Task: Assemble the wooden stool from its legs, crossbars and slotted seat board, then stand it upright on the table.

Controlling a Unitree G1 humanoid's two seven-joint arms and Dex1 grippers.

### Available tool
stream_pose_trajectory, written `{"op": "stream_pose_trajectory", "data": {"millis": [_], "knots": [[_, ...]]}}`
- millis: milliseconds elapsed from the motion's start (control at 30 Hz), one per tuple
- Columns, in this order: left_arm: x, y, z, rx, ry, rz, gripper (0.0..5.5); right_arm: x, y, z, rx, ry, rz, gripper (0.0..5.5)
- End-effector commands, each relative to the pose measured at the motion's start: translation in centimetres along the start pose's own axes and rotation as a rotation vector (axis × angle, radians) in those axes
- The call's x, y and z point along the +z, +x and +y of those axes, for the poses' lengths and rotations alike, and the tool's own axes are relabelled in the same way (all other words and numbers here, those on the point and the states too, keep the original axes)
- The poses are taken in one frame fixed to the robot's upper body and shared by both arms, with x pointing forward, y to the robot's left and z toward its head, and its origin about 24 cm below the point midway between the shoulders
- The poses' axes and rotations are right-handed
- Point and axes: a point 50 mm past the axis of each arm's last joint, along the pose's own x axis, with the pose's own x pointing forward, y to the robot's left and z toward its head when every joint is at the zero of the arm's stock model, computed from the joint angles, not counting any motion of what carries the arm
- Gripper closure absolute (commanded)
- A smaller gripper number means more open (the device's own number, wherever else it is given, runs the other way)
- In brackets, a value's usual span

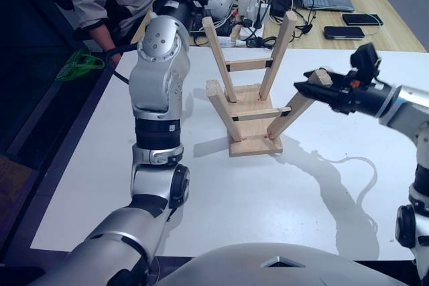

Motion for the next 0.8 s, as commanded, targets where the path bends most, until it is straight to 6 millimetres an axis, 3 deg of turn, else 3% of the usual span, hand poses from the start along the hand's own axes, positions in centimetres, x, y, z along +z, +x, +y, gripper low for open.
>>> {"op": "stream_pose_trajectory", "data": {"millis": [33,233,367,500,533,600,733,800], "knots": [[0.2,0.2,-0.4,-0.024,0.059,-0.019,2.34,3.3,-1.0,-0.8,0.007,-0.047,-0.055,2.96],[0.1,0.2,-0.9,-0.066,0.202,-0.044,2.34,8.2,-1.2,-1.4,0.043,0.039,-0.323,2.96],[-0.8,0.2,-2.7,-0.264,0.775,-0.160,2.34,10.4,-0.4,-1.2,0.089,0.106,-0.440,2.96],[-2.2,0.2,-2.9,-0.347,0.970,-0.190,2.34,9.7,0.7,-0.5,0.137,0.107,-0.378,2.96],[-2.4,0.2,-2.9,-0.352,0.983,-0.193,2.34,9.2,0.8,-0.4,0.139,0.109,-0.351,2.96],[-2.4,0.4,-2.7,-0.340,0.967,-0.190,2.34,6.4,1.4,-0.1,0.151,0.152,-0.232,2.96],[-1.9,0.9,-2.2,-0.294,0.920,-0.178,2.34,-3.1,0.4,1.6,0.157,0.224,0.140,2.96],[-1.7,1.2,-2.2,-0.296,0.943,-0.178,2.34,-5.8,-0.4,2.2,0.145,0.227,0.238,2.96]]}}
